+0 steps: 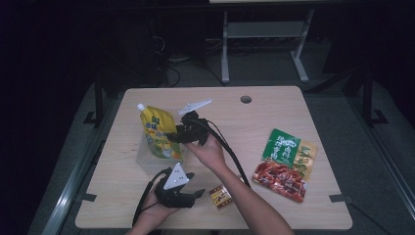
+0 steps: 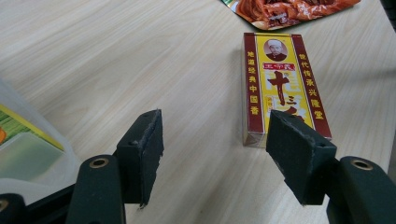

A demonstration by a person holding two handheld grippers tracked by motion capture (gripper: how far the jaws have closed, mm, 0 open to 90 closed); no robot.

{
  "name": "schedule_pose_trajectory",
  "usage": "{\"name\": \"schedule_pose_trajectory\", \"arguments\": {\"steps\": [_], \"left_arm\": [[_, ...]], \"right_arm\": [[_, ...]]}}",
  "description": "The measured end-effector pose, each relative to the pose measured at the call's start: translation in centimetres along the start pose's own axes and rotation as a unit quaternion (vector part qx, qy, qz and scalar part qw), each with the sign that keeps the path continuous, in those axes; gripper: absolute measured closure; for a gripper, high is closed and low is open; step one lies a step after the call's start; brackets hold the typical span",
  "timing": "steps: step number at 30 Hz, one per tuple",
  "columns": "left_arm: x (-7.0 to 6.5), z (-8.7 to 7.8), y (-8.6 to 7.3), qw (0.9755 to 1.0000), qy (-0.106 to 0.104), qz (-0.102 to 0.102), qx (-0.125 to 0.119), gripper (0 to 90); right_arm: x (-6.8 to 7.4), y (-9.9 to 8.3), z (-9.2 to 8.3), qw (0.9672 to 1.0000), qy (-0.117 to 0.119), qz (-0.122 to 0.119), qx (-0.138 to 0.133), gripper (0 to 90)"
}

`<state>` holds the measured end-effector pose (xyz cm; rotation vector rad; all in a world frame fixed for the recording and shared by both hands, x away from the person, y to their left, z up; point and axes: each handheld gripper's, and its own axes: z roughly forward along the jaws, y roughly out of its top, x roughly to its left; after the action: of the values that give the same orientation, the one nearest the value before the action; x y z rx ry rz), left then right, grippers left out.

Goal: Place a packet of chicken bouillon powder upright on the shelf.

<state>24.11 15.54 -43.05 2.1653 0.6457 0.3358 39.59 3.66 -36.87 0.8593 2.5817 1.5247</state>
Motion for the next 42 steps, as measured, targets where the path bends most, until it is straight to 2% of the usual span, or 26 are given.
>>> {"name": "schedule_pose_trajectory", "arguments": {"steps": [10, 16, 23, 33, 42], "left_arm": [[-0.1, 0.2, 0.2, 1.0, -0.007, 0.002, 0.006, 34.6], [-0.4, 0.2, 0.4, 0.9999, -0.014, -0.005, 0.0, 33.9], [-0.7, 0.1, 0.9, 0.9998, -0.018, 0.001, -0.002, 33.3], [-1.3, 0.5, 1.4, 0.9995, -0.029, 0.007, 0.003, 30.5], [-2.3, 1.0, 2.2, 0.9986, -0.046, 0.024, 0.015, 28.3]], "right_arm": [[0.1, -0.4, -2.7, 1.0, 0.002, -0.006, 0.004, 49.9], [0.2, -0.9, -4.5, 0.9999, 0.011, -0.007, -0.003, 45.2], [-0.1, -1.7, -5.9, 1.0, 0.001, -0.007, -0.001, 42.6], [-1.2, -2.7, -8.0, 0.9999, -0.014, 0.007, -0.006, 39.6], [-2.0, -3.6, -10.0, 0.9993, -0.033, 0.016, -0.004, 36.4]]}}
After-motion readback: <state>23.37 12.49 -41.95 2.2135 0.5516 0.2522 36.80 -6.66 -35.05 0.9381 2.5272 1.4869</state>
